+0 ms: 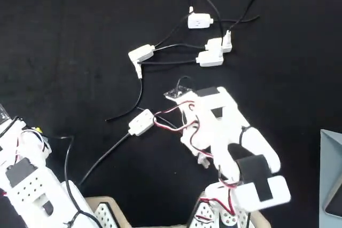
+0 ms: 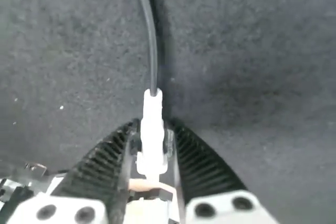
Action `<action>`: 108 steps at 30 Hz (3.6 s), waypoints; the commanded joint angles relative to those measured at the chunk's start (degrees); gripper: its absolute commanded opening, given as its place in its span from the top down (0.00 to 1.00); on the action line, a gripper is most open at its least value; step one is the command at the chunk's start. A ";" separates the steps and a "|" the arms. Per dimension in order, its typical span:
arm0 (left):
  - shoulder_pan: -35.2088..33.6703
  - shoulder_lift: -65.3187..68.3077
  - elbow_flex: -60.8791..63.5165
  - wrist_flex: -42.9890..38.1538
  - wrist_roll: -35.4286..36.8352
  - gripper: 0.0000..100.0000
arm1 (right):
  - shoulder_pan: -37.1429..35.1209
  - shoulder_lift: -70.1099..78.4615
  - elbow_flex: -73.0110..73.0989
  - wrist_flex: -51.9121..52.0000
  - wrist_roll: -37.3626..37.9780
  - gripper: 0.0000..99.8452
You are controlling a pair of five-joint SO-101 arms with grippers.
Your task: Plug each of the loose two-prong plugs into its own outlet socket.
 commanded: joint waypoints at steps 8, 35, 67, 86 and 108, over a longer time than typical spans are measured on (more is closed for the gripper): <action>0.04 -0.79 -0.22 -1.32 0.09 0.84 | 0.53 -33.27 -2.95 4.13 -6.42 0.99; 26.86 -0.79 0.48 -18.99 0.44 0.84 | -23.47 -68.62 24.66 -44.75 -22.07 0.99; 63.52 -22.77 0.40 -12.84 -1.49 0.85 | -31.65 -70.90 34.68 -45.01 -26.11 0.99; 65.63 -34.02 5.32 -6.59 -6.42 0.85 | -30.77 -70.90 34.68 -42.90 -26.55 0.99; 31.60 -33.93 9.36 -14.24 8.26 0.85 | -18.81 -37.58 20.70 -48.79 -24.44 0.99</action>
